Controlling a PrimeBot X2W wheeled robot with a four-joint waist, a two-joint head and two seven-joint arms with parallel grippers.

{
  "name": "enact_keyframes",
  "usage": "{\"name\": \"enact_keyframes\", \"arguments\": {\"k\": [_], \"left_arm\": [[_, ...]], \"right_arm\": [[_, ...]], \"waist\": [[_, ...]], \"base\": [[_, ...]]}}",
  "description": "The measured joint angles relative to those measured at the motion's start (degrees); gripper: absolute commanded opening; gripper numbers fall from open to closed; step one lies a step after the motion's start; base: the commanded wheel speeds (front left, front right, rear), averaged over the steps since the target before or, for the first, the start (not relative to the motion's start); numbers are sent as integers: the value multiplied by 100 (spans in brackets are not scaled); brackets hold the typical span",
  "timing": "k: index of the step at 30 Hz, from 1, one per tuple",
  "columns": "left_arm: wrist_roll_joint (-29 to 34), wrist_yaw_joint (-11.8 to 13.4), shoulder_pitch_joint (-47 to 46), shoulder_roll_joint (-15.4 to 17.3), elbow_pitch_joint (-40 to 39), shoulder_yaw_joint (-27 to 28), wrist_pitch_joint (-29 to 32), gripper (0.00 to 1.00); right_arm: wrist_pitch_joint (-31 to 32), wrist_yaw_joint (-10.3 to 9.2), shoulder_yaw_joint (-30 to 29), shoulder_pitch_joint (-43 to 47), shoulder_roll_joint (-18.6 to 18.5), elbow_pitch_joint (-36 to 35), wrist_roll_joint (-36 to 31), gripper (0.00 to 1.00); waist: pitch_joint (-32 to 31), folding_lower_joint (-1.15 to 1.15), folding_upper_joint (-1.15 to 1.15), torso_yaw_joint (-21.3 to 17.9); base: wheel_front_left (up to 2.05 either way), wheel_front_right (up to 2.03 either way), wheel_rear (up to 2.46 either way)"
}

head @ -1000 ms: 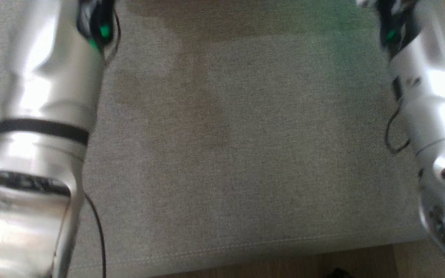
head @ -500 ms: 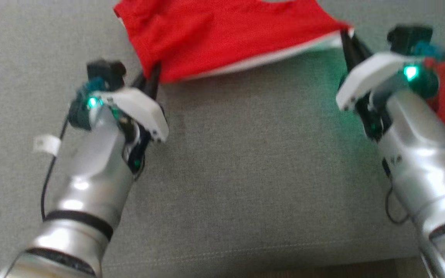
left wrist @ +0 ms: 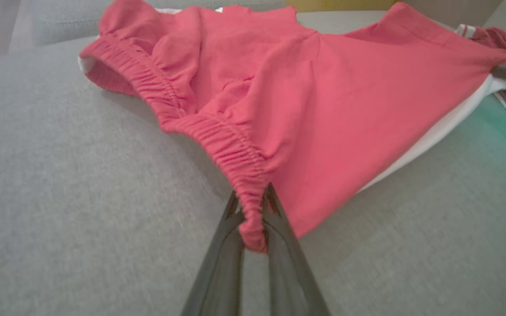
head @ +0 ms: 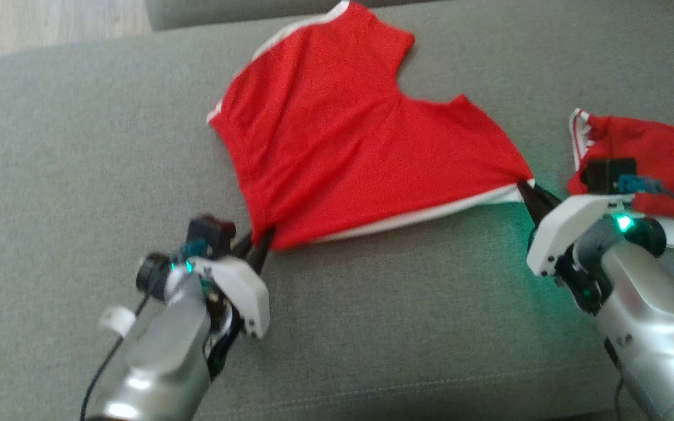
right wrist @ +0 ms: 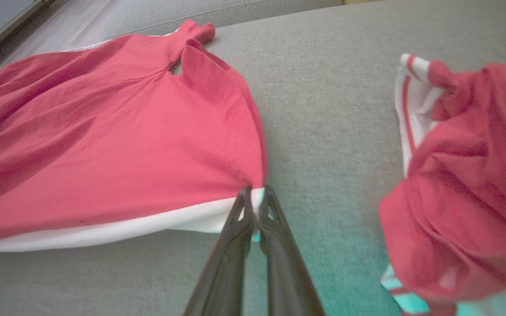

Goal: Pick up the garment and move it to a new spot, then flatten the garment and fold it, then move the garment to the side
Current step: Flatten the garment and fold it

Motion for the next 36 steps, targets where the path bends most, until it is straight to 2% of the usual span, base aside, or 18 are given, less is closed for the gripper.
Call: {"name": "enact_keyframes", "arguments": {"k": [8,13,18,26,31,36], "left_arm": [[-222,13,1009,196,-818,-89,270,0],[-414,231,1868,364,-1750,-120,605,0],[-513,493,2612,638,-2926,-192,1058,0],[-615,860,3335,1099,-4520,-226,1763,0],[-615,975,3312,1168,-4913,-198,1957,0],[-613,1013,3127,1185,-5022,-191,2016,0]], "right_arm": [[492,0,-7,945,-402,-995,133,0],[990,0,-223,1774,-688,-1840,133,0],[1655,0,-757,2663,-911,-2822,112,0],[2655,0,-1826,4031,-854,-4477,-281,0],[3030,0,-2242,3988,-654,-5118,-597,0],[3261,0,-2366,3711,-582,-5341,-757,0]], "waist": [[-462,0,0,-159],[-758,0,0,-232],[-981,0,0,-244],[-1053,0,0,-125],[-980,0,0,-39],[-864,0,0,78]], "base": [[0,0,0],[0,0,0],[0,0,0],[0,0,0],[0,0,0],[0,0,0]]}}
